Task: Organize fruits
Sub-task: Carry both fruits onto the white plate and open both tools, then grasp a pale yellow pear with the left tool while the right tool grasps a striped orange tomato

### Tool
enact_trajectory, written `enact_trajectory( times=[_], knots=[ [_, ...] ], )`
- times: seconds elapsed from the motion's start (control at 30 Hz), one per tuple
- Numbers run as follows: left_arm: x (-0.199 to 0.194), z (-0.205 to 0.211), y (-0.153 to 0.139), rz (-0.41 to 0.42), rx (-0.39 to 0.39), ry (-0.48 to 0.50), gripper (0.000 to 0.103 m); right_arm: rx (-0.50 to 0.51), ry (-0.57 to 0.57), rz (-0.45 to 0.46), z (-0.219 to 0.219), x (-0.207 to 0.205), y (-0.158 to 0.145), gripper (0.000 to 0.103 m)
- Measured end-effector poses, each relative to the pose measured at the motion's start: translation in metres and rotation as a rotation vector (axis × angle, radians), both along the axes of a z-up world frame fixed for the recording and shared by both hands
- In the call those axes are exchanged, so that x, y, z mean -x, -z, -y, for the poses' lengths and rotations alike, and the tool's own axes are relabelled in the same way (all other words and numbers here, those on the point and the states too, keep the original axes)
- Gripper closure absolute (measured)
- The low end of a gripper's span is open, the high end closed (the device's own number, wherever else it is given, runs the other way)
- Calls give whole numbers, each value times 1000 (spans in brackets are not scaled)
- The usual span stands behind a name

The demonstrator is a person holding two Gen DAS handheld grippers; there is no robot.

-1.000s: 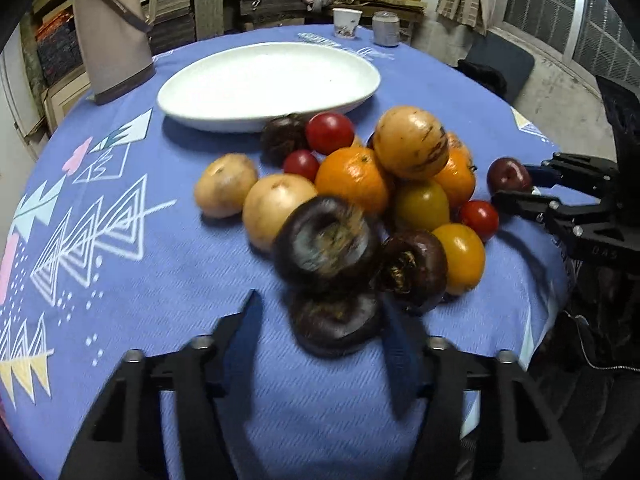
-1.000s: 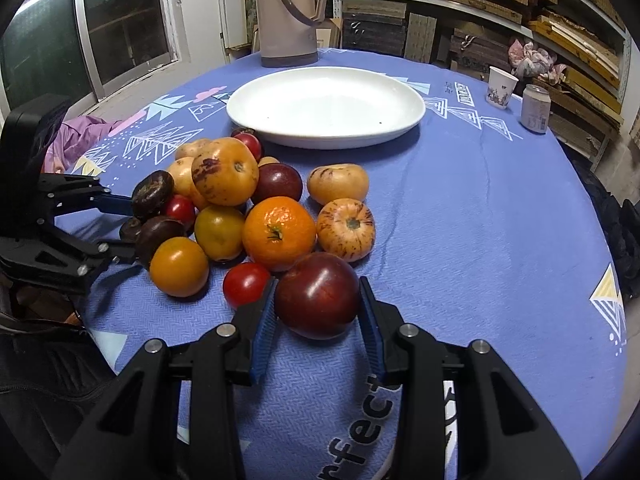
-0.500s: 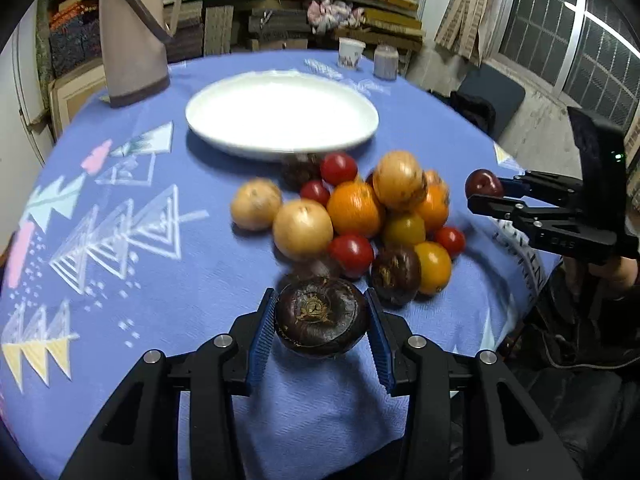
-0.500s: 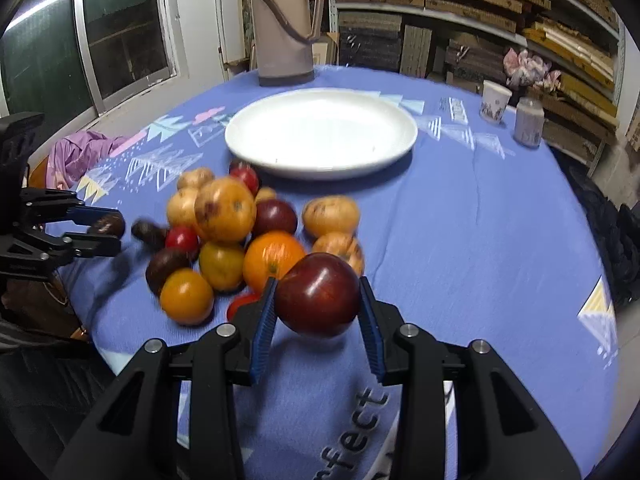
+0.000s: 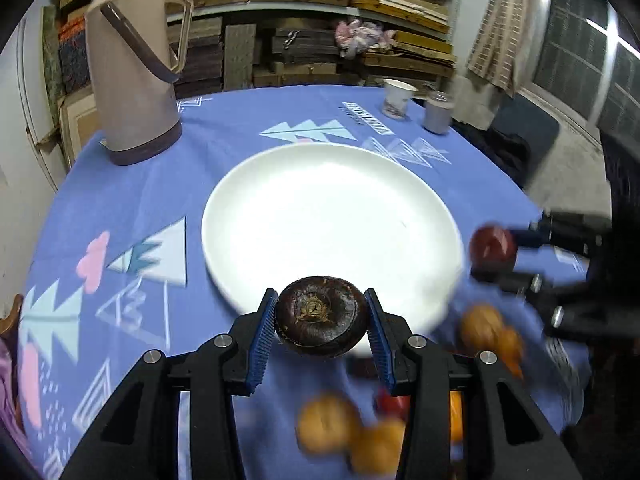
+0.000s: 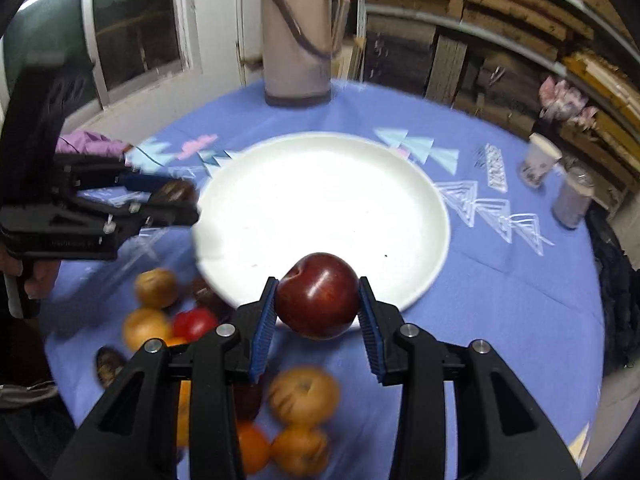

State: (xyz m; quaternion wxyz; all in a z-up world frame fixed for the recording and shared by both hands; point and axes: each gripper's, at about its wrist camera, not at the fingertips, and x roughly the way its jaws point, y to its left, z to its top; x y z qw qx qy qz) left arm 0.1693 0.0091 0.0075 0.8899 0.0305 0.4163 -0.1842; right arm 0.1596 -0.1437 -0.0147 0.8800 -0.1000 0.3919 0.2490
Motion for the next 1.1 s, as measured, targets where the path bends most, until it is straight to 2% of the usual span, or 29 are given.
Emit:
enact_trajectory(
  times=[0.1, 0.23, 0.47, 0.53, 0.57, 0.63, 0.67, 0.73, 0.8, 0.93, 1.03, 1.1],
  knots=[
    [-43, 3, 11, -53, 7, -27, 59, 38, 21, -43, -6, -40, 13, 65],
    [-88, 6, 22, -76, -35, -55, 59, 43, 36, -87, -9, -92, 21, 65],
    [-117, 8, 34, -90, -61, -64, 59, 25, 57, -136, -11, -130, 43, 64],
    [-117, 7, 35, -86, -68, -80, 58, 12, 69, -127, -9, -131, 44, 57],
    [-116, 6, 35, -80, -61, -84, 55, 1, 79, -113, -6, -130, 42, 45],
    [-112, 2, 32, -68, -39, -92, 38, -20, 96, -87, -1, -128, 36, 41],
    [-109, 1, 30, -63, -35, -99, 36, -38, 100, -85, 3, -125, 33, 41],
    [-100, 0, 24, -59, -22, -97, 34, -79, 105, -74, 13, -115, 24, 39],
    [-89, -1, 19, -49, -21, -89, 31, -95, 118, -55, 22, -102, 18, 31],
    [-54, -9, 8, -25, -18, -81, 22, -99, 112, -23, 37, -59, 8, 26],
    [-24, -12, 7, -29, -15, -61, 19, -99, 133, 18, 48, -25, 0, 22],
    [-2, -13, 8, -25, -21, -41, 19, -137, 143, 32, 58, -2, -5, 19]
  ],
)
